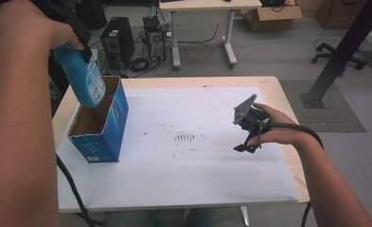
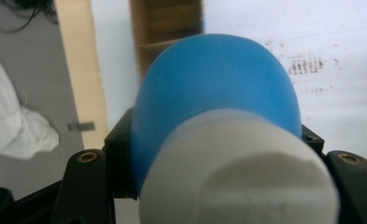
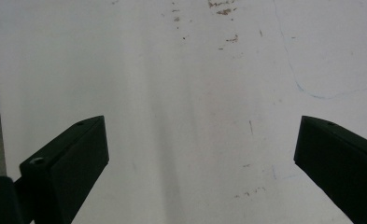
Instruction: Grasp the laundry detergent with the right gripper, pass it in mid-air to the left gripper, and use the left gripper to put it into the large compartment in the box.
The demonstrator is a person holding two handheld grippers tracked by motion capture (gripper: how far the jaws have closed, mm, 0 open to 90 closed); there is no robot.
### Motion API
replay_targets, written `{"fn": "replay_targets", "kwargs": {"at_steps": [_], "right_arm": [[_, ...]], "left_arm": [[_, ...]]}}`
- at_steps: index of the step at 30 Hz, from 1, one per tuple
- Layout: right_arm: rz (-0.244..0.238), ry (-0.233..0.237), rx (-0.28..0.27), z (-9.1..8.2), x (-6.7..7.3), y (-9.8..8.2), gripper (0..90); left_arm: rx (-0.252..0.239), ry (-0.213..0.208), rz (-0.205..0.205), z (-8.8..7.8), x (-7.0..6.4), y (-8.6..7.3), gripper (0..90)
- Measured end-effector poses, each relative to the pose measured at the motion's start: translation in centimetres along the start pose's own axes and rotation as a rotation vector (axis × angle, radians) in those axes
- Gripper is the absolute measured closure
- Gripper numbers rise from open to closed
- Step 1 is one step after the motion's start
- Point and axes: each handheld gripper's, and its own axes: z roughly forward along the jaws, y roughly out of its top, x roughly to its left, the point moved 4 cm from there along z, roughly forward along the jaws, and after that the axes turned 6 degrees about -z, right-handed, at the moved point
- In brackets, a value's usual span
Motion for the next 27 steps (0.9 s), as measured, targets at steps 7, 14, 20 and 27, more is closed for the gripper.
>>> {"fn": "replay_targets", "kwargs": {"at_steps": [7, 14, 20, 27], "right_arm": [[0.012, 0.01, -0.007, 0.0, -0.2, 0.0, 3.2], [0.013, 0.015, -0.019, -0.1, -0.1, 0.2, 3.3], [0.016, 0.012, -0.019, -0.1, 0.0, 0.2, 3.2], [0.017, 0.013, -0.013, -0.1, 0.1, 0.1, 3.1]], "left_arm": [[-0.004, 0.007, -0.058, 0.8, 1.2, -0.2, 38.1], [0.01, -0.012, -0.082, 2.6, 1.8, -0.4, 38.1], [0.029, -0.022, -0.096, 4.5, 2.3, -0.6, 38.1], [0.043, -0.018, -0.103, 6.5, 2.8, -0.6, 38.1]]}}
